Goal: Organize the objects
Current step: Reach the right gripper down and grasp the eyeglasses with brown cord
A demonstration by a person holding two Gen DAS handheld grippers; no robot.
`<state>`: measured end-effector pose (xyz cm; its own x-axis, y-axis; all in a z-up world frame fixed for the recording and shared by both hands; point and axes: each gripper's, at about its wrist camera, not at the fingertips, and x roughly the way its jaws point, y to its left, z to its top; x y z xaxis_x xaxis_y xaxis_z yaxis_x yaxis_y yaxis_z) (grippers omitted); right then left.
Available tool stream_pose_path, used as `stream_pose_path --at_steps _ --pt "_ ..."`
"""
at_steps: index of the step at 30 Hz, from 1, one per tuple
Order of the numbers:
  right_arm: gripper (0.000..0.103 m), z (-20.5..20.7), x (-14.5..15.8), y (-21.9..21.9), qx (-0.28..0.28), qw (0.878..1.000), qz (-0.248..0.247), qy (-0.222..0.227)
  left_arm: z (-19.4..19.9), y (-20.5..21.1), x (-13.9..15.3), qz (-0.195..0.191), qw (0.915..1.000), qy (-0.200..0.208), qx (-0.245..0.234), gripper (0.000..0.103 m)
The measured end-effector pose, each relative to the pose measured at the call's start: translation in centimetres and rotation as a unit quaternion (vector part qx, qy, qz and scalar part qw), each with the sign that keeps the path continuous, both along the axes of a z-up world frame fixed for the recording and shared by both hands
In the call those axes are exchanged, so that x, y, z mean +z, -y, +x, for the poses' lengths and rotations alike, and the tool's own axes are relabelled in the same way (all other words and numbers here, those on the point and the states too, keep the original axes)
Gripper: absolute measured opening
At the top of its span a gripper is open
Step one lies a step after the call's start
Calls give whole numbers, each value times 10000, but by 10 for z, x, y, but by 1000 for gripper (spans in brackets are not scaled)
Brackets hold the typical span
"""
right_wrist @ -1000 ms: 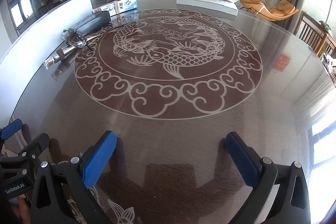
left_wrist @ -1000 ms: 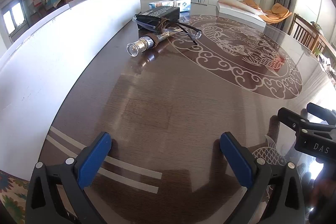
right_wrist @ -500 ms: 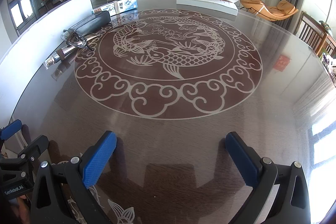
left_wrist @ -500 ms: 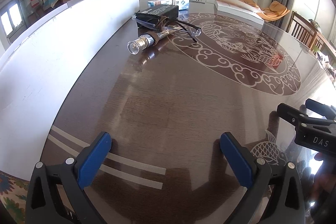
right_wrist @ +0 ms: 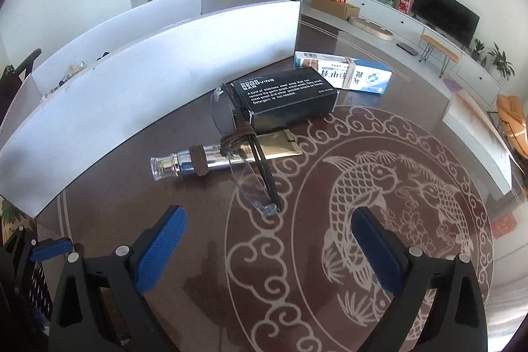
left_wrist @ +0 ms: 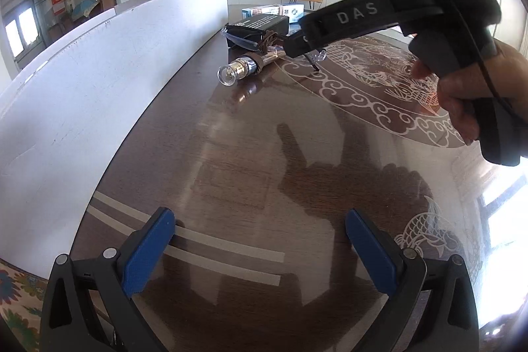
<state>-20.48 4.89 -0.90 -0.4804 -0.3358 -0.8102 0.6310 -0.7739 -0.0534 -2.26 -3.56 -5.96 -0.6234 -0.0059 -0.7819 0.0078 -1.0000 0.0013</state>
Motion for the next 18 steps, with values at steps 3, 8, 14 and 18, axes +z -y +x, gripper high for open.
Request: stream_pose_path --at_steps 3,8,14,18 --pt "84 -28 -4 29 163 9996 39 225 0 0 -1 -5 10000 -32 -6 103" --pt "33 -52 -12 37 262 9953 -272 897 0 0 -1 1 10000 -72 -27 103" --pt "16 -18 -19 15 165 9932 -224 1132 -2 0 -3 3 10000 -98 -11 103" --pt "16 18 -23 -29 -412 9938 -206 1011 -4 1 -3 15 10000 -91 -17 103"
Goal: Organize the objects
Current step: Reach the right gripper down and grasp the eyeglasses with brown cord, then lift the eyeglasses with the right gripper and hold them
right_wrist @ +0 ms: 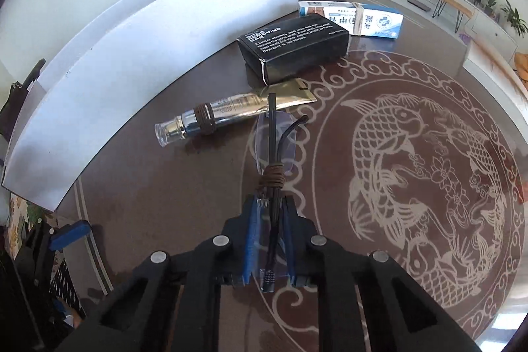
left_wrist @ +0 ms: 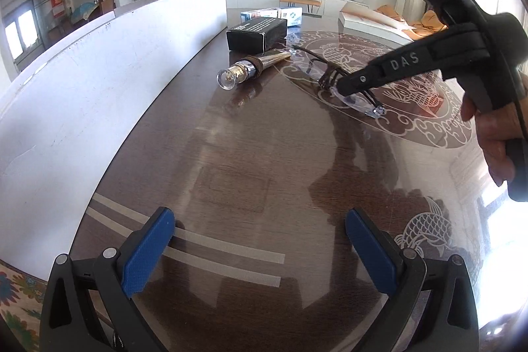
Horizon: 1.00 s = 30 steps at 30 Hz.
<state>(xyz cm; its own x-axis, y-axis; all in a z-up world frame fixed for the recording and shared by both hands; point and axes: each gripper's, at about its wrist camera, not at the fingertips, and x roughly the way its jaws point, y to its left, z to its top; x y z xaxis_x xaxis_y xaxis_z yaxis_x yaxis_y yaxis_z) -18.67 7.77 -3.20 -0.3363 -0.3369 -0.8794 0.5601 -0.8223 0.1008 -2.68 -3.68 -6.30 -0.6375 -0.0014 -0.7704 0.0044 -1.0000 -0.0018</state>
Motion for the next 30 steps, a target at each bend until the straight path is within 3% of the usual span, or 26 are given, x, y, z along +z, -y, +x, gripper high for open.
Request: stream_pose_path --at_steps 7,9,10,11,13,15,24,30 --pt "16 64 10 -95 -1123 9919 317 -491 0 0 -1 -4 10000 -3 12 103" --pt "20 79 15 -114 -1379 9877 354 -652 -1 0 -1 -5 10000 1 17 103" --pt "38 81 15 -122 -1530 9852 344 -686 -2 0 -1 -6 10000 1 15 103" --pt "67 83 16 -130 -1674 9828 307 -720 -1 0 -1 -8 10000 -2 15 103" --pt "91 88 16 -143 -1932 9763 277 -936 -1 0 -1 -6 10000 -1 18 103" --pt "92 88 14 -146 -2036 9727 316 -1073 -1 0 -1 -6 10000 -2 18 103" --pt "92 73 -14 -132 -1847 9797 394 -676 -1 1 -1 -3 10000 -4 17 103" --pt "96 74 -16 -134 -1939 9780 300 -704 -2 0 -2 0 10000 -6 12 103"
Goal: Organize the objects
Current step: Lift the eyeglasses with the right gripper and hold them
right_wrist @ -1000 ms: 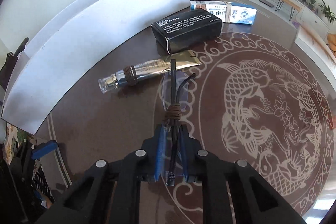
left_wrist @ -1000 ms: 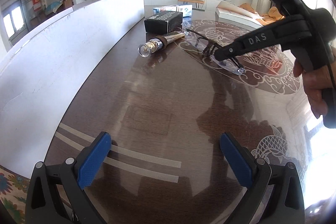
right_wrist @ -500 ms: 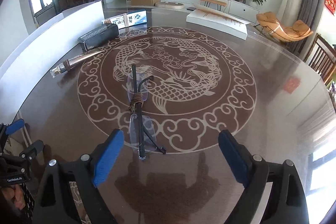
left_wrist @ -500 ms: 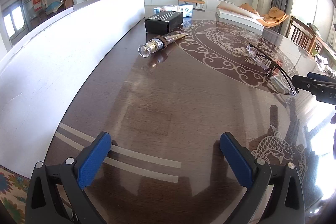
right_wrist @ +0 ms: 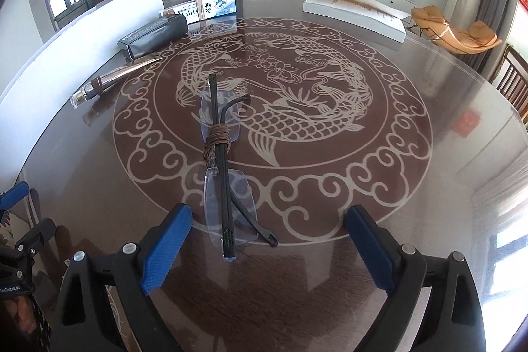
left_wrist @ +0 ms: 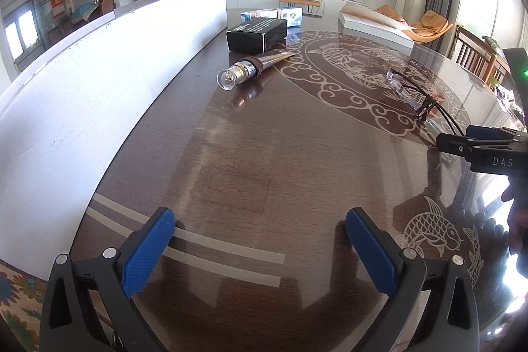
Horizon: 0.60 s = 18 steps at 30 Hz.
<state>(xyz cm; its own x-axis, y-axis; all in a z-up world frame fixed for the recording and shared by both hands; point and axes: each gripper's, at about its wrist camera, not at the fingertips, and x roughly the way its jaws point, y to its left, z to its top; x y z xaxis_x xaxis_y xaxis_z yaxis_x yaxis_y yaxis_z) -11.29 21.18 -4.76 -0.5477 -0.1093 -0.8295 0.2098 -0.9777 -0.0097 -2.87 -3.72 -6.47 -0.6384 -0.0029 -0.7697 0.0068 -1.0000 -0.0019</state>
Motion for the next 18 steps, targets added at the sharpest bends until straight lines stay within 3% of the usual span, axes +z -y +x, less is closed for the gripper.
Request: stream_pose_path --at_steps 7,18 --pt "103 0 -2 0 -28 10000 -2 2 0 0 0 -1 10000 1 -1 103" --pt "103 0 -2 0 -52 10000 -15 -33 -3 -2 0 -5 9999 117 -3 103"
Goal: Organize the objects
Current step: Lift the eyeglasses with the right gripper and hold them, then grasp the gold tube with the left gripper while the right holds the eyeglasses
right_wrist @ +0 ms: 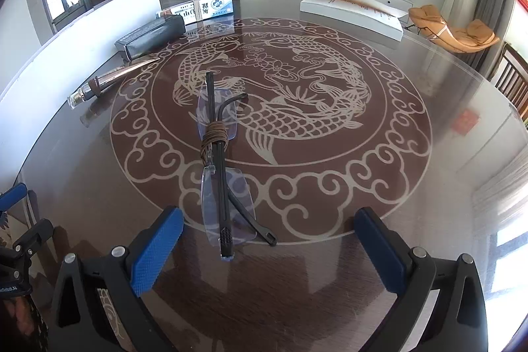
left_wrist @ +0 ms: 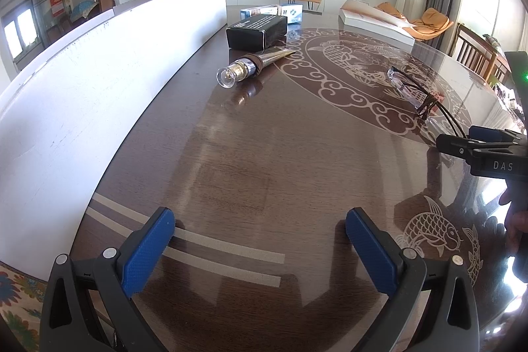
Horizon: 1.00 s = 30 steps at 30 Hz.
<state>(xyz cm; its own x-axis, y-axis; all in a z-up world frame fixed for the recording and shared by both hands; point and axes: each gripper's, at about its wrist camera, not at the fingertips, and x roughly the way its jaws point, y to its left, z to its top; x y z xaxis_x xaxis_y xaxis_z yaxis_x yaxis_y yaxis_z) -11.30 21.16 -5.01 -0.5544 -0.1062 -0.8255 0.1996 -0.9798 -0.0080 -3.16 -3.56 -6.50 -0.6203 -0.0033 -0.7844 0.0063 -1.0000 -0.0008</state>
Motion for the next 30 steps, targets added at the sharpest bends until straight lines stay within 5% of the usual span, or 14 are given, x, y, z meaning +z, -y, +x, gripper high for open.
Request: stream_pose_path --at_steps 9,15,21,25,28,30 --pt "103 -1 0 0 -17 10000 5 -8 -23 -6 5 -13 9971 612 -454 103" --pt "103 0 0 0 -22 10000 4 -12 -81 5 34 986 9888 662 -901 103" --pt "103 0 0 0 -20 10000 5 -11 -160 -6 30 149 9909 839 -1045 103" --pt "103 0 0 0 -21 10000 4 -13 -189 4 13 274 9867 1185 -1077 103" --pt "103 0 0 0 -21 10000 4 -13 -192 2 12 30 9849 1177 -1269 102" --pt "103 1 0 0 -21 10000 3 -14 -187 1 17 -154 9851 1008 -1387 81"
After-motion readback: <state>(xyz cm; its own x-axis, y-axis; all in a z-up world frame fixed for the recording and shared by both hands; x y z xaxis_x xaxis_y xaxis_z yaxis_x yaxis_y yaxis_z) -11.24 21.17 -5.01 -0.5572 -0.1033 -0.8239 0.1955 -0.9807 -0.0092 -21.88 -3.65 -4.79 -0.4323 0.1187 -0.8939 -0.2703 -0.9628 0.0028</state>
